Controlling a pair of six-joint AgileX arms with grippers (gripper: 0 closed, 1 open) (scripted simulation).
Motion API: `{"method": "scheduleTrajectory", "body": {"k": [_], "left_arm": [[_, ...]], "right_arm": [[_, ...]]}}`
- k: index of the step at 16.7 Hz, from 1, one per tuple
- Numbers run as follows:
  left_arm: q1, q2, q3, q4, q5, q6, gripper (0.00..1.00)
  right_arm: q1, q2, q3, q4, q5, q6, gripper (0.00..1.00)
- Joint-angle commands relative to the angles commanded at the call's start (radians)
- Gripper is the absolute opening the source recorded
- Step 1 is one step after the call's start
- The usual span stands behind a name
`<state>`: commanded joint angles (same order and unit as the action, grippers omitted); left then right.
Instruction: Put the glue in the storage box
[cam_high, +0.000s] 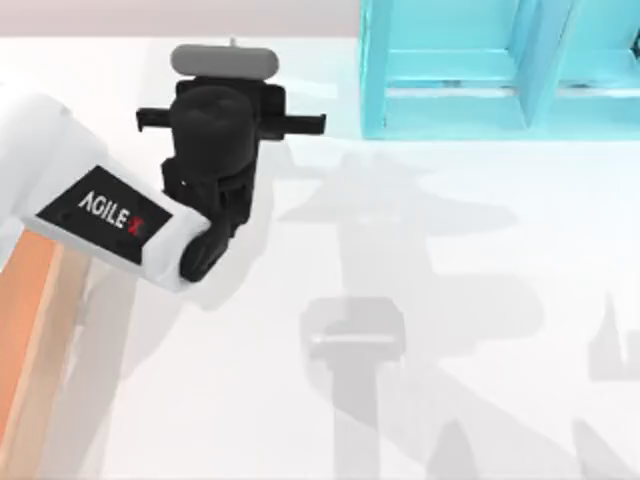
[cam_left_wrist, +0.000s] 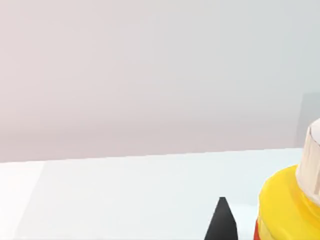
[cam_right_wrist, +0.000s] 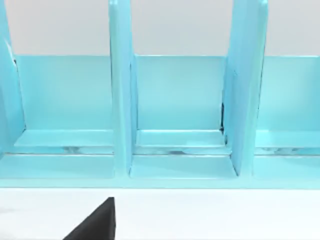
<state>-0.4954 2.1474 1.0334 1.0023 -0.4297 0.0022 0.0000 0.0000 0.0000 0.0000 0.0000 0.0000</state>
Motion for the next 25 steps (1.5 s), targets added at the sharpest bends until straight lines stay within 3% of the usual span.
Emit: {"method": "scheduleTrajectory", "body": {"k": [3,7,14,18,22,25], "left_arm": [[0.091,-0.039,0.063,-0.150,0.141,0.152,0.00],[0.271,-0.102,0.174,-0.472,0.435,0.481,0.00],[0.689,-0.175,0.339,-1.249,1.029,1.273,0.00],[0.940,-0.143,0.346,-1.730,1.329,1.753,0.00],[1.166,-0.069,0.300,-2.166,1.567,2.188,0.00],[1.305,-0.007,0.250,-2.428,1.689,2.452,0.00]], "right_arm": [[0.000,0.000,0.000,0.000,0.000,0.000,1.00],[0.000,0.000,0.000,0.000,0.000,0.000,1.00],[0.000,0.000,0.000,0.000,0.000,0.000,1.00],[0.000,0.000,0.000,0.000,0.000,0.000,1.00],[0.000,0.000,0.000,0.000,0.000,0.000,1.00],[0.000,0.000,0.000,0.000,0.000,0.000,1.00]]}}
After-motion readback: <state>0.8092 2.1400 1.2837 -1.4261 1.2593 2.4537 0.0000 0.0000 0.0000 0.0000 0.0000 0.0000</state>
